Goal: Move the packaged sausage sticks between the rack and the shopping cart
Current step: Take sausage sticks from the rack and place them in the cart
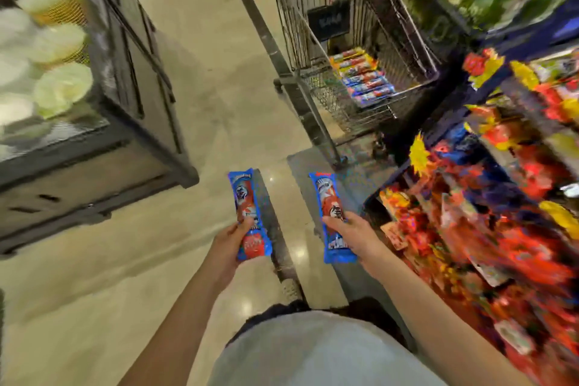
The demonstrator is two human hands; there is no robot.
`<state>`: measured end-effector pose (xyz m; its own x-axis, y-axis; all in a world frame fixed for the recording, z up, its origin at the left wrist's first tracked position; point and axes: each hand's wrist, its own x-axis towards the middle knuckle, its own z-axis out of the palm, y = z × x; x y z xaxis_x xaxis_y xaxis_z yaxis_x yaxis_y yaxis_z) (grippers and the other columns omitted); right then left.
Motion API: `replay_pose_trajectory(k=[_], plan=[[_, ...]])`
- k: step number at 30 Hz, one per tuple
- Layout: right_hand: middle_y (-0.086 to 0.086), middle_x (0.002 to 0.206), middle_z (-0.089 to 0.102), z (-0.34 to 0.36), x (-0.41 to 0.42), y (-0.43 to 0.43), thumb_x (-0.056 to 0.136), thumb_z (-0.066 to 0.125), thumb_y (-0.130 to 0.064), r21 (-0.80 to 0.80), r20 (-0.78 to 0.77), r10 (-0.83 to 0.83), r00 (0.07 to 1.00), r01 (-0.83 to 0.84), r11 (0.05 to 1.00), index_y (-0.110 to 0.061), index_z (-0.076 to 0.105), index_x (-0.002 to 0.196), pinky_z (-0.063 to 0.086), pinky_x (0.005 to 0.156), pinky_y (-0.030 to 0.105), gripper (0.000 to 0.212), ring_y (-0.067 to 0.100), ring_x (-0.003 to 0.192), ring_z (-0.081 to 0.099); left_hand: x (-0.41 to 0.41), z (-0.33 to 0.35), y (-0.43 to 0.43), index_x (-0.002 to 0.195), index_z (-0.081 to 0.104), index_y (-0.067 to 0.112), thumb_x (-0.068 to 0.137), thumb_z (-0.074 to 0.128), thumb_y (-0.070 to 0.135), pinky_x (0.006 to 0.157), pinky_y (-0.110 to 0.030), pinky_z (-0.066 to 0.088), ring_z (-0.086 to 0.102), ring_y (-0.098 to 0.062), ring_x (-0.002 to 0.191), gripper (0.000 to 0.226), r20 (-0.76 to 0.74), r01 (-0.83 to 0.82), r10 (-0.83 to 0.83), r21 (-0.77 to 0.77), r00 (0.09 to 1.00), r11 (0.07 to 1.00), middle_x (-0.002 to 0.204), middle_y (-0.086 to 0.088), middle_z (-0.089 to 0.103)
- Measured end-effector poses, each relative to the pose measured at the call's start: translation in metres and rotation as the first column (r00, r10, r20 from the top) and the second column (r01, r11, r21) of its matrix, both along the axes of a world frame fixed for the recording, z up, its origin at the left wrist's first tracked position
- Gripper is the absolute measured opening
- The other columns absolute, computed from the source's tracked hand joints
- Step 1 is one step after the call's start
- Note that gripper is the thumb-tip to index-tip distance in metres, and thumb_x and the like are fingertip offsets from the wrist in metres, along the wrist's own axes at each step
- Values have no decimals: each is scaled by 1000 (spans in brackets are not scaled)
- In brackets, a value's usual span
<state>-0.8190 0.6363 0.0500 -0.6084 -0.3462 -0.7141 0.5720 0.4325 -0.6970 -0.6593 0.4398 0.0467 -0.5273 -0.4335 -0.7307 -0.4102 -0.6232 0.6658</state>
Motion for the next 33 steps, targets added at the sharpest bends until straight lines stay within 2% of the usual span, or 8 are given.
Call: replay_pose_trajectory(k=[3, 6, 10, 17, 23, 25, 28, 33], plan=[[16, 85, 72, -9, -7, -31, 82, 76, -28, 62, 13, 7, 1000, -8, 998, -7, 68, 93, 58, 71, 49, 25, 27, 68, 68, -2, -9, -35, 117, 63, 1, 88, 64, 26, 64, -30, 57, 70, -19, 72, 39, 63, 2, -3, 15, 998, 1000, 99, -15, 72], [10, 84, 74, -12, -23, -47, 82, 75, -35, 112, 50, -16, 999, 10, 994, -12, 69, 95, 61, 69, 41, 27, 24, 71, 72, -28, -19, -63, 120, 59, 2, 90, 64, 21, 64, -32, 54, 69, -20, 72, 36, 128, 19, -20, 3, 992, 1000, 98, -13, 72], [8, 77, 72, -24, -61, -54, 87, 71, -33, 142, 48, -157, 986, 149, 979, -11, 68, 91, 54, 51, 26, 23, 17, 62, 70, -98, -23, -83, 107, 61, 7, 94, 54, 25, 56, -28, 51, 67, -16, 63, 23, 202, 134, -123, -39, 972, 990, 84, -8, 70], [12, 83, 74, -54, -176, -121, 84, 71, -38, 195, 76, -334, 940, 314, 929, -12, 71, 98, 60, 75, 45, 30, 29, 72, 72, -245, -30, -142, 102, 64, 12, 94, 53, 31, 52, -24, 48, 64, -18, 63, 23, 255, 347, -310, -113, 916, 931, 82, -7, 70], [11, 79, 71, -42, -314, -246, 90, 67, -31, 82, 86, -268, 959, 262, 962, -10, 67, 90, 52, 48, 23, 21, 21, 59, 67, -370, -17, -231, 103, 63, 5, 94, 55, 43, 49, -21, 49, 62, -18, 60, 39, 342, 449, -357, -244, 869, 859, 83, -10, 69], [12, 82, 72, -34, -356, -282, 88, 69, -34, 58, 53, -223, 973, 220, 974, -10, 68, 87, 56, 52, 26, 23, 21, 60, 69, -411, -6, -258, 99, 62, 2, 95, 53, 43, 43, -18, 44, 57, -17, 55, 42, 328, 447, -355, -269, 875, 853, 76, -10, 64], [9, 76, 69, -23, -397, -317, 88, 70, -32, 51, 18, -172, 985, 171, 984, -8, 70, 86, 45, 44, 15, 24, 8, 51, 62, -460, 3, -291, 87, 61, 7, 97, 52, 43, 42, -18, 42, 55, -14, 48, 38, 316, 449, -361, -275, 877, 850, 73, -12, 64], [11, 85, 72, -23, -464, -343, 88, 69, -37, 64, -5, -266, 964, 266, 962, -8, 70, 94, 48, 57, 24, 30, 18, 62, 63, -557, 2, -327, 83, 59, 9, 91, 57, 50, 41, -20, 35, 49, -16, 44, 42, 303, 549, -475, -248, 826, 798, 67, -12, 60]])
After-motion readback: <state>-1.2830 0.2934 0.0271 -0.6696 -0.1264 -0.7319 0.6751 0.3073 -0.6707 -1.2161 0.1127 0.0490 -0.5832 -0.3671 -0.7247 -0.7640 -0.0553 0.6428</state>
